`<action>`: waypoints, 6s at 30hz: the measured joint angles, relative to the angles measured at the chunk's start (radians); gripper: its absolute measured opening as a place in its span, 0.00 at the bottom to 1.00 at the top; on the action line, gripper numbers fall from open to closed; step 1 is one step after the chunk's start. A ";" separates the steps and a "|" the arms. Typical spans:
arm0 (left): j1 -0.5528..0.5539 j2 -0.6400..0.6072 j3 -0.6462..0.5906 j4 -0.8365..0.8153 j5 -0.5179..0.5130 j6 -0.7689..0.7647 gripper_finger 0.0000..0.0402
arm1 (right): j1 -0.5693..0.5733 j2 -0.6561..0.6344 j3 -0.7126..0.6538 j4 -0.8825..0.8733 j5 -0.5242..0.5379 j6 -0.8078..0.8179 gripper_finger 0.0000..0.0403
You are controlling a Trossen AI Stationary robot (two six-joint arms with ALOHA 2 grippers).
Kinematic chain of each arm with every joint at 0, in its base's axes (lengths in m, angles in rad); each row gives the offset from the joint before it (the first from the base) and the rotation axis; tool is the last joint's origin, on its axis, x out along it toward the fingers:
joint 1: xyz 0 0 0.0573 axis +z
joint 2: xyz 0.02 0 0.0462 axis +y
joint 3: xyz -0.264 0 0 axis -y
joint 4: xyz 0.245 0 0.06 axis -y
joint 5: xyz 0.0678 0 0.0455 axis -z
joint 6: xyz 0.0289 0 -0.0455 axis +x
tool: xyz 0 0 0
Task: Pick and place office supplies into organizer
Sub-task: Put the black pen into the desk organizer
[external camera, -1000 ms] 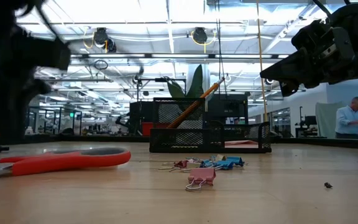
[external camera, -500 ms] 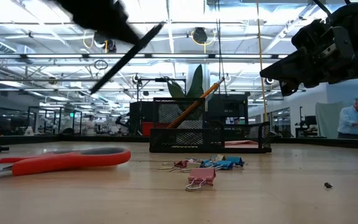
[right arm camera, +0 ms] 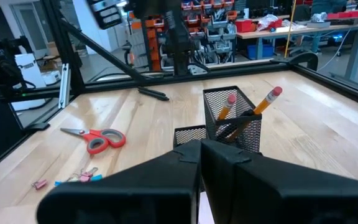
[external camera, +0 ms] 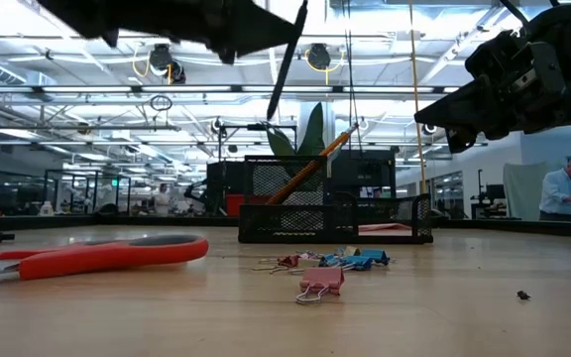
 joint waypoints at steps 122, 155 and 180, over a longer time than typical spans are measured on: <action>-0.159 -0.159 -0.042 -0.274 -0.286 0.054 0.44 | 0.000 0.000 0.000 -0.016 0.000 -0.006 0.01; -0.519 -0.099 -0.091 -1.501 -0.132 -1.348 0.44 | 0.000 0.000 0.000 -0.019 0.000 0.022 0.01; -0.526 -0.108 -0.236 -1.350 -0.076 -1.460 0.43 | 0.000 0.000 0.000 -0.017 0.000 0.022 0.01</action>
